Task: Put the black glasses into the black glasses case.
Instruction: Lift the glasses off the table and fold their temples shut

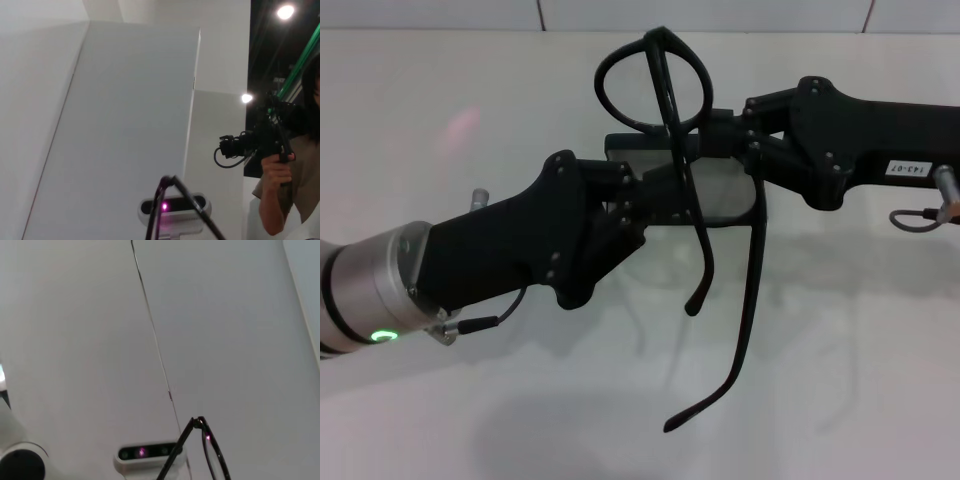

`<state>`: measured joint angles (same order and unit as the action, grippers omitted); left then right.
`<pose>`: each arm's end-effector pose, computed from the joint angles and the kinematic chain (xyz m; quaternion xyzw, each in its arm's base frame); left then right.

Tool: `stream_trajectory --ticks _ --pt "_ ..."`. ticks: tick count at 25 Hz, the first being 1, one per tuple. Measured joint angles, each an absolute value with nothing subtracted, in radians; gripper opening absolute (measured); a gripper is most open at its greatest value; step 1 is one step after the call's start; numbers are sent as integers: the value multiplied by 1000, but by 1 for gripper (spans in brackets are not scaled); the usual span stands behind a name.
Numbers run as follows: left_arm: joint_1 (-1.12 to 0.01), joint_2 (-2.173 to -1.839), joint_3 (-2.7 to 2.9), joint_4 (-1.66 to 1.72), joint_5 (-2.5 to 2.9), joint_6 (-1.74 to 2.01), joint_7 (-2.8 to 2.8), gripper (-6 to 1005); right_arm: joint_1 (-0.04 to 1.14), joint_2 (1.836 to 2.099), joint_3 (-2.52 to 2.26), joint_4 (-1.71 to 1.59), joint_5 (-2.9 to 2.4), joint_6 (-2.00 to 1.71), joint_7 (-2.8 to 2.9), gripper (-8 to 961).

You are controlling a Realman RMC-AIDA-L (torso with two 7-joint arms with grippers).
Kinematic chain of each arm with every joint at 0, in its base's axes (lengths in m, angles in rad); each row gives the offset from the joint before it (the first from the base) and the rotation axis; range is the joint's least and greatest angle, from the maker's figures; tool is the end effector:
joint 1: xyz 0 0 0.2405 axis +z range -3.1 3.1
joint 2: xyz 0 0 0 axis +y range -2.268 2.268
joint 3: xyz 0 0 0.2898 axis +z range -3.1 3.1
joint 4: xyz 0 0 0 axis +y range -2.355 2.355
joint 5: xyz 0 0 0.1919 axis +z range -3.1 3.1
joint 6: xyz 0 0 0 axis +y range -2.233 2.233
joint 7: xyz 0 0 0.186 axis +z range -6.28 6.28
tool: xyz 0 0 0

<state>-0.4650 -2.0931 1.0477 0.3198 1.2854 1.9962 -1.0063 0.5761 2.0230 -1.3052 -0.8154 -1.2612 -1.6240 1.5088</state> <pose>-0.1848 0.2626 -0.0379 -0.8238 -0.0842 -0.5600 0.0266 0.1202 0.3306 -0.0358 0.9109 -0.0813 -0.4035 0.0291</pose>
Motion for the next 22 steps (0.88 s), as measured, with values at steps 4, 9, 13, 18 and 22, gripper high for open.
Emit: stream_trajectory --ticks 4,9,13,18,22 --pt "-459 -2094 1048 312 1286 1996 -1005 35 577 2025 -1309 -800 -1255 -1638 1507 54" --pt "-459 -2094 1048 306 1285 2003 -1005 35 570 2025 -1308 -776 -1255 -1640 1500 54" --pt "-456 -2092 1048 313 1273 2032 -1029 35 555 2017 -1305 -762 -1258 -1648 1497 55" --pt "-460 -2093 1071 319 1270 2034 -1047 35 540 2016 -1300 -751 -1260 -1625 1491 55" --pt "-491 -2096 1132 309 1269 2031 -1028 35 580 2018 -1299 -698 -1258 -1611 1468 55"
